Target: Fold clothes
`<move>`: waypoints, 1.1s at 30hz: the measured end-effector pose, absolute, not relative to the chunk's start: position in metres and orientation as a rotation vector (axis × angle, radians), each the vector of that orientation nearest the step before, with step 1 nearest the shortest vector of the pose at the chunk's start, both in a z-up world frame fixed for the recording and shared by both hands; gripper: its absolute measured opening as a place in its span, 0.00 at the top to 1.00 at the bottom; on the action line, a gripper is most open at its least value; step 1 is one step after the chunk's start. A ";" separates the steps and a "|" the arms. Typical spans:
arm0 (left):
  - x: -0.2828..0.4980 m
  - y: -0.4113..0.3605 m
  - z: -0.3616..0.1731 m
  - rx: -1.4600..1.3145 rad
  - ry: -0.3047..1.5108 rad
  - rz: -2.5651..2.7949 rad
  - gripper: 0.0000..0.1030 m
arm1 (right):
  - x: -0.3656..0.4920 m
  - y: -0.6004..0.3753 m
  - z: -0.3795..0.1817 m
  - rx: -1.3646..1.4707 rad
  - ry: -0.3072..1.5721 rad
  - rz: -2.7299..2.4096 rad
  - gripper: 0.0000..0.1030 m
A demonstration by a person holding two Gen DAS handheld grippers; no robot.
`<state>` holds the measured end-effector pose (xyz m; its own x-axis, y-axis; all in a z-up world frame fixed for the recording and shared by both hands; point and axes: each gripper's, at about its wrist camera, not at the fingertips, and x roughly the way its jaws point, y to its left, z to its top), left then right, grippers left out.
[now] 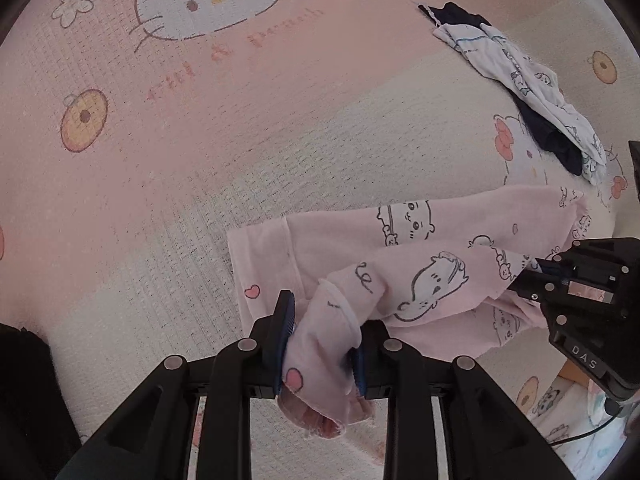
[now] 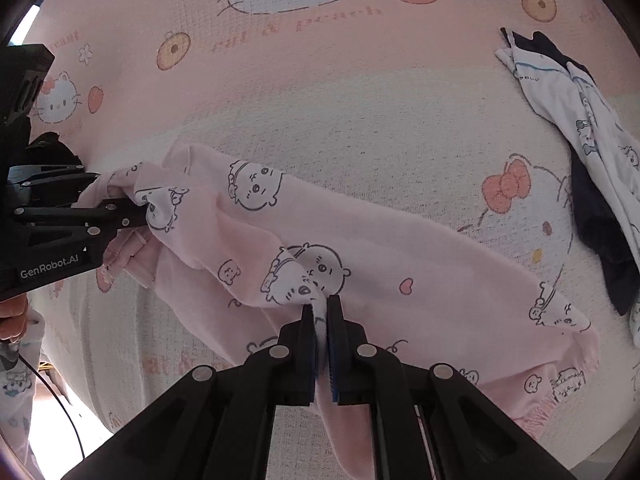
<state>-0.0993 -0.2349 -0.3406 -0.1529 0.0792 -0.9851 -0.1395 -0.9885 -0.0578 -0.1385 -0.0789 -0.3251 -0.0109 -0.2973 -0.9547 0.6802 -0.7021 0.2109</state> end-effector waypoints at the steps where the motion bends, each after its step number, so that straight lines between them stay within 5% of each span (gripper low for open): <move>1: -0.102 -0.237 -0.341 -1.953 0.053 2.248 0.76 | -0.140 -0.079 -0.326 1.582 0.411 -1.795 0.94; 4: -0.110 -0.246 -0.341 -1.993 -0.054 2.131 0.67 | -0.145 -0.080 -0.333 1.610 0.424 -1.801 0.94; 6: -0.112 -0.259 -0.335 -2.006 -0.156 2.095 0.47 | -0.146 -0.081 -0.337 1.626 0.433 -1.805 0.94; 11: -0.111 -0.294 -0.307 -1.978 -0.312 2.167 0.44 | -0.143 -0.084 -0.338 1.617 0.456 -1.820 0.94; 20: -0.062 -0.301 -0.300 -1.838 -0.356 2.331 0.44 | -0.136 -0.084 -0.340 1.606 0.474 -1.840 0.94; 25: -0.047 -0.296 -0.311 -1.739 -0.581 2.346 0.44 | -0.134 -0.083 -0.342 1.608 0.468 -1.843 0.94; 30: -0.045 -0.281 -0.328 -1.719 -0.538 2.479 0.45 | -0.130 -0.078 -0.343 1.616 0.452 -1.834 0.92; 31: -0.044 -0.283 -0.327 -1.710 -0.520 2.543 0.47 | -0.133 -0.077 -0.344 1.616 0.460 -1.835 0.88; 33: -0.045 -0.290 -0.324 -1.673 -0.534 2.605 0.75 | -0.141 -0.076 -0.337 1.604 0.487 -1.839 0.83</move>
<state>-0.0455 -0.2899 -0.3245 -0.4328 0.1807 -0.8832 0.1812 -0.9423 -0.2815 -0.1413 -0.0758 -0.3371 -0.0487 -0.2233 -0.9735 0.6757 -0.7252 0.1326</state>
